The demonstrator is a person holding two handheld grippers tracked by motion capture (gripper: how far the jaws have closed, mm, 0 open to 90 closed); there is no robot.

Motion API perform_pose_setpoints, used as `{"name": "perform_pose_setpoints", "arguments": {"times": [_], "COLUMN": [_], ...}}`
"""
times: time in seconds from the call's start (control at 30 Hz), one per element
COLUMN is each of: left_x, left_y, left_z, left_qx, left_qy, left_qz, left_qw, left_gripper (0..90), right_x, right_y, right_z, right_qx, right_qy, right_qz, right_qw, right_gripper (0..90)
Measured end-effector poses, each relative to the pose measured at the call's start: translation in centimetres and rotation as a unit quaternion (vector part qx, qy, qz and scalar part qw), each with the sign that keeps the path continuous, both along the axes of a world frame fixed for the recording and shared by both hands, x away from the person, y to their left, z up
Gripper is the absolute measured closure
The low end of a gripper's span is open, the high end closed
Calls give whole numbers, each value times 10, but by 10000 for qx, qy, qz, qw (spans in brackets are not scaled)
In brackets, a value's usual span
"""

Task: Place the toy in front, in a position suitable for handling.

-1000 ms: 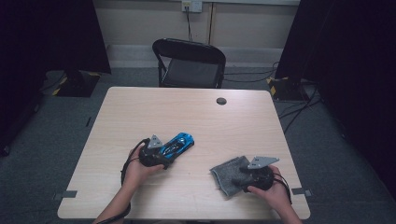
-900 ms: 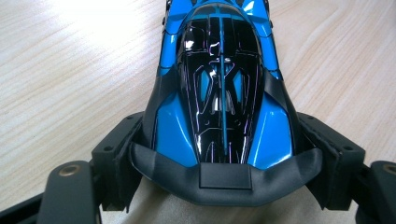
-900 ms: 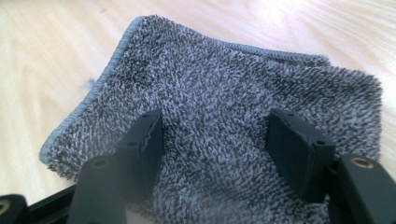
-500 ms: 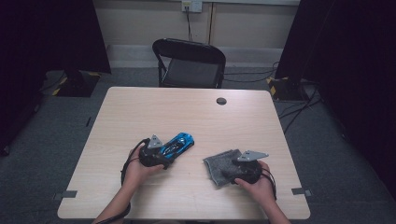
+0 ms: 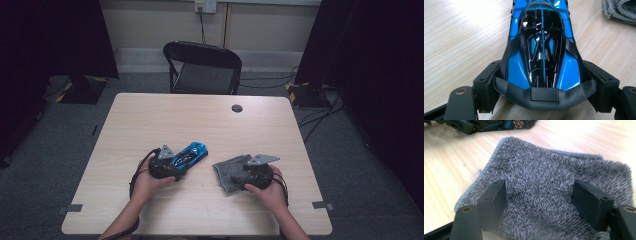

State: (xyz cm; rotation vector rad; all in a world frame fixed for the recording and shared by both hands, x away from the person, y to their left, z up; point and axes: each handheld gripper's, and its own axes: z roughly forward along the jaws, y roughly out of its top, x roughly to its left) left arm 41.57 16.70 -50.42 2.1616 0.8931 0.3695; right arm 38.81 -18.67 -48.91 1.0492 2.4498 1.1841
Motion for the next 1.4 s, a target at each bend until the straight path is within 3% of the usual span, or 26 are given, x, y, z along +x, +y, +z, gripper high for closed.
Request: {"name": "perform_pose_setpoints", "arguments": {"times": [0.2,0.27,0.33,0.43,0.57,0.67,0.73,0.9,0.93,1.07,1.17,1.27,1.3,1.33,1.4], "left_x": [0,0,0,0,0,0,0,0,0,0,0,0,0,0,0], "left_y": [0,0,0,0,0,0,0,0,0,0,0,0,0,0,0], "left_z": [0,0,0,0,0,0,0,0,0,0,0,0,0,0,0], "left_qx": [1,-3,1,-2,-2,1,-4,-4,0,0,0,0,0,1,2], "left_qy": [0,8,4,0,2,2,4,7,5,2,2,0,0,0,3], "left_qz": [-2,3,-1,-1,-1,-3,1,2,-1,-2,-1,1,1,0,0], "left_qw": [10000,10000,10000,10000,10000,10000,10000,10000,10000,10000,10000,10000,10000,10000,10000], "left_gripper": [239,239,239,239,239,239,239,239,238,238,238,238,239,238,238], "right_x": [1,1,1,1,7,13,14,6,2,-12,-22,-19,-19,-11,-6], "right_y": [-17,-24,-28,-30,-25,-19,-18,-18,-18,-19,-21,-24,-24,-26,-25], "right_z": [12,12,8,3,8,5,0,-4,-1,4,8,14,14,11,5], "right_qx": [-286,-210,-372,-375,-156,-488,-581,-377,-400,-441,-361,-297,-297,-98,-132], "right_qy": [-258,-193,-159,-184,-389,-298,-229,-109,33,253,145,-222,-222,-257,-170], "right_qz": [222,142,101,136,101,226,249,130,195,456,725,678,678,673,636], "right_qw": [9990,9995,9991,9990,9991,9981,9977,9991,9990,9977,9966,9970,9970,9974,9977], "right_gripper": [276,275,271,267,274,288,293,293,287,279,274,256,256,245,241]}}
